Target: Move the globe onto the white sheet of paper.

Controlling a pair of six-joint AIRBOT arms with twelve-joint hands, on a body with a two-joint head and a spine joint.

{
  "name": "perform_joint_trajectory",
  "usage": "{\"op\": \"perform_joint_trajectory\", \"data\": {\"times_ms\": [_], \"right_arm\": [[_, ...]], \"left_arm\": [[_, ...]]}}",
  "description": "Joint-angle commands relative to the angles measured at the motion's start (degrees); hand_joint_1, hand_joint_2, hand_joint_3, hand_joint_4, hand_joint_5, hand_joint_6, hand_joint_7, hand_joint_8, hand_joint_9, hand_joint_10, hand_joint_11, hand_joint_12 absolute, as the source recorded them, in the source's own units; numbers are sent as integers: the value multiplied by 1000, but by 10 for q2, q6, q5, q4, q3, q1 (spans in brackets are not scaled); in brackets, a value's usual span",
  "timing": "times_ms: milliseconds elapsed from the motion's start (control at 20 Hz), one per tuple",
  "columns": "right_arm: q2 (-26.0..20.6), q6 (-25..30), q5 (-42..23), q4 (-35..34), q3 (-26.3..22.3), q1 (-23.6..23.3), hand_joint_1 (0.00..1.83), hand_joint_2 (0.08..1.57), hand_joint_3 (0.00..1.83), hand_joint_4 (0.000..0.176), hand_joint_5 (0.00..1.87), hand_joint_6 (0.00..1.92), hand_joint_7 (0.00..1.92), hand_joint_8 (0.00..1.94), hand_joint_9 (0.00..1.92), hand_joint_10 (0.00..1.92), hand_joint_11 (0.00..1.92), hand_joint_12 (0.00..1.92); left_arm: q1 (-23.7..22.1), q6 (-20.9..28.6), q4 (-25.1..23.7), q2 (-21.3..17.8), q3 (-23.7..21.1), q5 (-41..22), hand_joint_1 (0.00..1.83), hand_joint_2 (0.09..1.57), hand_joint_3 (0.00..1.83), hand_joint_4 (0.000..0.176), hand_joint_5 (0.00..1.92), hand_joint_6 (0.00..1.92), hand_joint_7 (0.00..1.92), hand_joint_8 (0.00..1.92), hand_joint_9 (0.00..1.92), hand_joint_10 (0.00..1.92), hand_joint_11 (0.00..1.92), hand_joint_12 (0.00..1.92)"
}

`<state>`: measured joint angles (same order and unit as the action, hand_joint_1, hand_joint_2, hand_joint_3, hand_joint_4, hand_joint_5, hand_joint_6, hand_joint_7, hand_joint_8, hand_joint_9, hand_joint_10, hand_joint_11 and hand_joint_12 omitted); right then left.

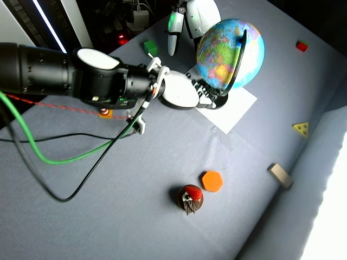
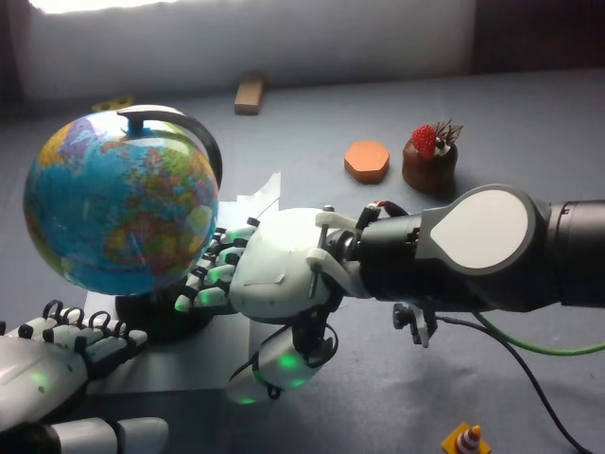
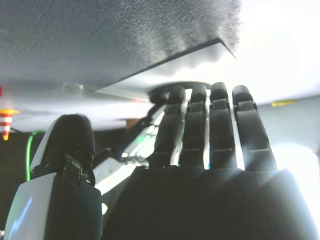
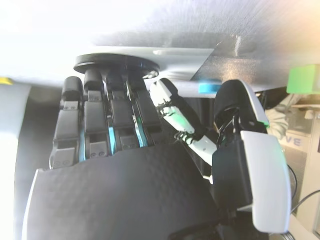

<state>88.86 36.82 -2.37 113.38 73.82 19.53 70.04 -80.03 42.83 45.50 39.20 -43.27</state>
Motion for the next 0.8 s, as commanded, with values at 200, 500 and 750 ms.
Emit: {"op": "perform_joint_trajectory", "data": {"times_ms": [200, 500, 750], "right_arm": [[-4, -3, 1, -1, 5, -3, 0, 1156, 0, 0, 168, 3, 157, 1, 146, 0, 0, 146], [-22, 11, -31, -1, -2, -16, 0, 1157, 0, 0, 175, 5, 157, 1, 145, 0, 0, 144], [-51, 13, -40, -2, -33, -35, 0, 1156, 0, 0, 173, 4, 152, 0, 140, 0, 0, 148]], "left_arm": [[0, 0, 9, 0, -1, -40, 0, 1155, 0, 0, 94, 1, 87, 3, 82, 2, 20, 12], [-18, -36, 58, -26, -23, 9, 0, 1154, 0, 0, 99, 2, 94, 5, 79, 0, 25, 17], [-32, -38, 75, -46, -50, 4, 0, 1154, 0, 0, 99, 2, 78, 0, 58, 0, 15, 17]]}}
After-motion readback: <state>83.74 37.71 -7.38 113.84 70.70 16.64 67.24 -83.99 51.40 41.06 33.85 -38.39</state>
